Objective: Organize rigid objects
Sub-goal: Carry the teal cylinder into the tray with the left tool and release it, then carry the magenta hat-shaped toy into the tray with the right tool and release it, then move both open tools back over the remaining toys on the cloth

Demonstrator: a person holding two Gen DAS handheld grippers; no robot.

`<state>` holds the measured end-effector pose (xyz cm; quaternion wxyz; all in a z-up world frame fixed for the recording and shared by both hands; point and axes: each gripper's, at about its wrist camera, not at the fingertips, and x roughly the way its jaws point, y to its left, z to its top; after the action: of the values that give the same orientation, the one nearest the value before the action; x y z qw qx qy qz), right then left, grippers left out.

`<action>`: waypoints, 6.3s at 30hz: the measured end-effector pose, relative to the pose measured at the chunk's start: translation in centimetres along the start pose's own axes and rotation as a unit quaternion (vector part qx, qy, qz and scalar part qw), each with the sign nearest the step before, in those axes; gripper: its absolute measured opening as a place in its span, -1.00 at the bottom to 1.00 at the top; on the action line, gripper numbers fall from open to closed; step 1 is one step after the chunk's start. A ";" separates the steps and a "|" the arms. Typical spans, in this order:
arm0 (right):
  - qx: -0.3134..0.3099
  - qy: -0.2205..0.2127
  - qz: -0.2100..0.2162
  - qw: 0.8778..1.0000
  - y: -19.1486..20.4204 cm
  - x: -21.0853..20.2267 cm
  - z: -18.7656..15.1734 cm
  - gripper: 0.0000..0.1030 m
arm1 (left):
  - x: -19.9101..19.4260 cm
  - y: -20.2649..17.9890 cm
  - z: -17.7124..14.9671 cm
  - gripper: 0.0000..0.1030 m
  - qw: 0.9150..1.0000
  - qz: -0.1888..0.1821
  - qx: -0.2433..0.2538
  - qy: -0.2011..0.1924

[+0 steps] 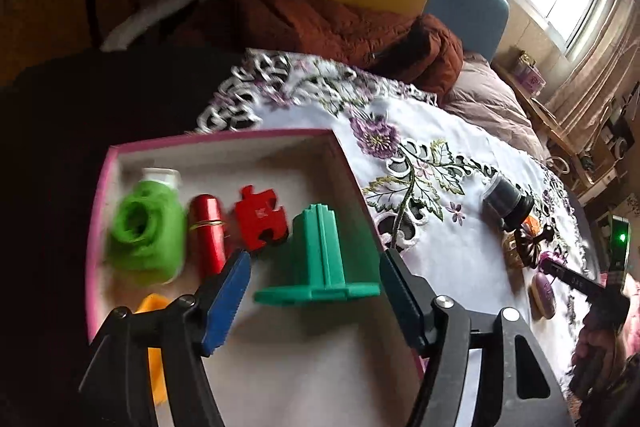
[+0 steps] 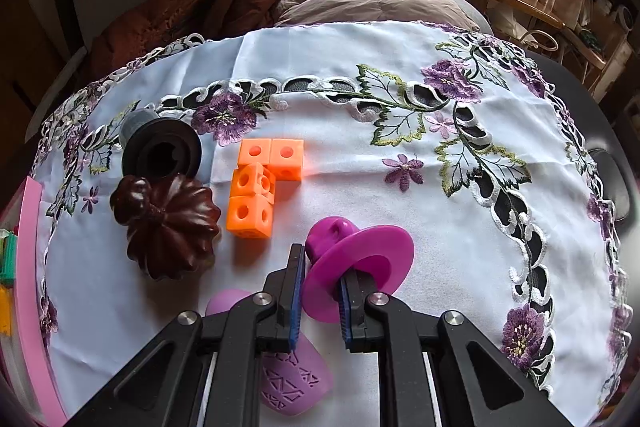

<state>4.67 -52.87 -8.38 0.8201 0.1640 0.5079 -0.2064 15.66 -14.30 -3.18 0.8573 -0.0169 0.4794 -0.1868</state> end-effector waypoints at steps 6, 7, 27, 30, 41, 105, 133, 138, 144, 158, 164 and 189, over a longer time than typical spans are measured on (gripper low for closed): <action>-0.008 -0.002 -0.006 1.000 0.2 0.0 -0.1 -0.71 | -4.0 -1.0 -3.6 0.33 0.998 0.039 0.037 -0.025; -0.008 -0.002 -0.006 1.000 0.3 0.0 -0.1 -0.71 | -4.5 -1.3 -4.4 0.33 0.998 0.043 0.045 -0.026; -0.015 -0.007 -0.016 1.000 0.4 -0.3 -0.5 -0.71 | -8.7 -2.4 -10.2 0.33 0.995 0.063 0.060 -0.045; -0.011 -0.008 -0.015 1.000 0.3 -0.3 -0.5 -0.71 | -8.6 -2.2 -10.4 0.33 0.995 0.065 0.056 -0.042; -0.004 -0.003 -0.014 1.000 0.0 -0.1 -0.5 -0.71 | -8.8 -1.4 -10.8 0.33 0.996 0.067 0.047 -0.040; -0.196 0.019 0.351 0.916 31.9 -6.6 -7.9 0.25 | -11.4 8.9 -12.6 0.30 0.993 0.068 -0.079 -0.051; -0.155 -0.093 0.251 0.951 17.2 -11.1 -5.0 0.43 | -11.9 5.3 -12.4 0.30 0.995 0.080 -0.021 -0.054; -0.115 -0.118 0.215 0.963 12.4 -11.2 -2.9 0.58 | -11.7 3.9 -12.1 0.30 0.995 0.080 -0.002 -0.053; -0.037 -0.148 0.146 0.978 5.0 -10.1 -0.6 0.64 | -11.6 1.5 -11.3 0.30 0.997 0.056 0.030 -0.054; 0.221 -0.121 0.078 0.965 -6.9 -6.4 -0.3 0.64 | -7.9 -7.8 -8.5 0.29 0.994 -0.014 0.106 -0.021; 0.232 -0.106 0.086 0.963 -7.1 -5.9 -0.6 0.65 | -5.7 -12.7 -7.4 0.28 0.987 -0.045 0.151 -0.014; 0.274 -0.091 0.131 0.949 -8.4 -5.3 -0.6 0.67 | 6.4 -26.6 -2.0 0.17 0.962 -0.091 0.259 0.001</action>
<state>-2.11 -58.89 -4.37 0.8061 0.4277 0.3294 -0.2424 8.96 -40.86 -3.93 0.8111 0.1623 0.4118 -0.3822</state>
